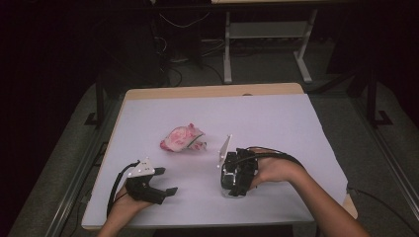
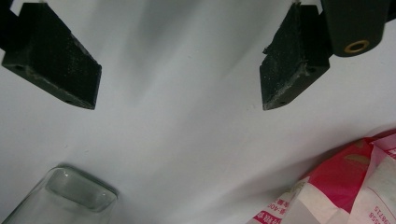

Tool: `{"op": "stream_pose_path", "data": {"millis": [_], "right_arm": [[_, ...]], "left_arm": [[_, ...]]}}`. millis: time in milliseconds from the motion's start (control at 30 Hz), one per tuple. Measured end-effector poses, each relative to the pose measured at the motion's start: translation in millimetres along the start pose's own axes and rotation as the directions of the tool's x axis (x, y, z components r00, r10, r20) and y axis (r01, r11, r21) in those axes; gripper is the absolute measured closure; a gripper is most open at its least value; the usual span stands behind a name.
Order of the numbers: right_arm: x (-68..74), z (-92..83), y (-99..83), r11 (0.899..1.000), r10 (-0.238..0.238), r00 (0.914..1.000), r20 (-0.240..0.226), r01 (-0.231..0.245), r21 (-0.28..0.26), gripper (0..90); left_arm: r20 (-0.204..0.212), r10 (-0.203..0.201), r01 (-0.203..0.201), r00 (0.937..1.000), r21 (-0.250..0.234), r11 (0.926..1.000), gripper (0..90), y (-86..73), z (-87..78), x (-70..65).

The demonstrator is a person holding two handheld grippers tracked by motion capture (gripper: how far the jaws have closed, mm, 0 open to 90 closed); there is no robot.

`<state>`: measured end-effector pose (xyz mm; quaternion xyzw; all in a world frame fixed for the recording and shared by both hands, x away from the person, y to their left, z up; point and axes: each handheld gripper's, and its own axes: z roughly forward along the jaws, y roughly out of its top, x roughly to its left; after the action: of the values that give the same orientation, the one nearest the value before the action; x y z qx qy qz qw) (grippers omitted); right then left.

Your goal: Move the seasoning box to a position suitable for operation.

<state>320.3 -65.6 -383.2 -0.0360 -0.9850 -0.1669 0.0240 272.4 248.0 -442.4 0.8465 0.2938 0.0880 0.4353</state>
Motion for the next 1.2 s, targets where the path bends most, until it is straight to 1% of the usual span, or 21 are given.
{"op": "stream_pose_path", "data": {"millis": [67,100,267,300,333,500,633,667,700,800,833,867,900,967,1000,1033,1067,1100,1133,1167,1200], "right_arm": [[0.3,-1.7,-1.0,1.0,0.007,1.0,0.006,-0.007,-0.007,5.7],[1.8,-6.2,-3.7,1.0,0.012,0.9996,0.027,-0.011,-0.023,3.6],[3.1,-15.8,-11.1,0.998,0.033,0.9984,0.046,-0.031,-0.053,3.0],[3.4,-18.2,-13.8,0.997,0.04,0.9981,0.048,-0.036,-0.068,2.9],[4.2,-22.2,-20.2,0.993,0.065,0.9972,0.038,-0.06,-0.102,2.9],[8.4,-28.0,-35.9,0.989,0.087,0.9941,0.065,-0.079,-0.124,2.8],[10.4,-38.3,-56.9,0.978,0.129,0.9888,0.075,-0.114,-0.174,2.8],[10.7,-42.5,-68.2,0.971,0.156,0.9844,0.082,-0.137,-0.194,2.8],[10.7,-42.5,-68.2,0.971,0.156,0.9844,0.082,-0.137,-0.194,2.8],[11.7,-44.6,-85.7,0.96,0.2,0.9753,0.093,-0.176,-0.219,2.0],[11.3,-43.9,-96.8,0.951,0.218,0.9711,0.096,-0.19,-0.243,2.1],[11.3,-43.9,-96.8,0.951,0.218,0.9711,0.096,-0.19,-0.243,2.1],[12.7,-43.9,-107.5,0.937,0.251,0.9638,0.09,-0.219,-0.271,2.2],[14.3,-44.1,-118.1,0.917,0.287,0.9541,0.085,-0.248,-0.312,5.6],[14.3,-44.1,-118.1,0.917,0.287,0.9541,0.085,-0.248,-0.312,5.6],[16.3,-44.2,-122.7,0.9,0.313,0.947,0.071,-0.272,-0.341,6.8],[17.4,-44.1,-128.5,0.882,0.333,0.9404,0.07,-0.285,-0.375,13.8],[19.6,-44.1,-132.5,0.866,0.349,0.9352,0.061,-0.297,-0.403,17.0],[23.1,-42.0,-138.5,0.84,0.37,0.9272,0.057,-0.308,-0.446,26.4],[23.1,-42.0,-138.5,0.84,0.37,0.9272,0.057,-0.308,-0.446,26.4],[25.9,-38.2,-145.8,0.814,0.383,0.9226,0.046,-0.314,-0.489,37.6]], "left_arm": [[0.0,-0.001,0.001,1.0,-0.001,1.0,12.3,0.0,-0.5,0.1],[0.0,-0.001,0.001,1.0,0.0,1.0,12.3,-0.2,-0.2,0.2],[0.0,0.001,-0.001,1.0,0.002,1.0,12.4,-0.2,-0.3,-0.6],[-0.001,0.002,-0.002,1.0,0.001,1.0,12.4,-0.1,-0.6,-0.7],[0.001,0.001,-0.001,1.0,0.004,1.0,12.4,-0.2,-0.3,-0.5],[0.0,0.0,0.0,1.0,0.004,1.0,12.3,-0.3,0.6,-0.4],[0.0,0.0,0.0,1.0,0.006,1.0,12.4,-0.9,0.9,0.1],[-0.001,-0.002,0.002,1.0,0.008,1.0,12.3,-1.0,0.9,0.3],[-0.001,-0.005,0.005,1.0,0.006,1.0,12.3,-1.0,1.0,0.3],[-0.002,-0.012,0.012,0.9999,0.0,0.9999,12.4,-0.9,1.1,-0.2],[-0.002,-0.013,0.013,0.9999,-0.002,0.9999,12.4,-0.7,0.9,-0.3],[-0.002,-0.013,0.013,0.9999,-0.005,0.9999,12.4,-0.6,1.1,-0.5],[-0.002,-0.011,0.011,0.9999,-0.006,0.9999,12.4,-0.5,1.2,-0.4],[-0.002,-0.015,0.015,0.9999,-0.005,0.9999,12.4,-0.5,1.2,-0.6],[-0.004,-0.011,0.011,0.9999,-0.004,0.9999,12.4,-1.0,1.2,-0.2],[-0.004,-0.017,0.017,0.9998,-0.004,0.9998,12.4,-1.4,1.1,-0.5],[-0.004,-0.017,0.017,0.9998,-0.004,0.9998,12.4,-1.5,1.1,-0.3],[-0.007,-0.011,0.011,0.9999,-0.002,0.9999,12.4,-1.6,0.9,0.3],[-0.007,-0.014,0.013,0.9999,-0.002,0.9999,12.4,-1.6,0.8,0.4],[-0.006,-0.017,0.017,0.9998,-0.003,0.9999,12.4,-1.7,0.5,0.4],[-0.007,-0.021,0.021,0.9998,-0.006,0.9998,12.4,-1.8,0.1,0.1]]}}
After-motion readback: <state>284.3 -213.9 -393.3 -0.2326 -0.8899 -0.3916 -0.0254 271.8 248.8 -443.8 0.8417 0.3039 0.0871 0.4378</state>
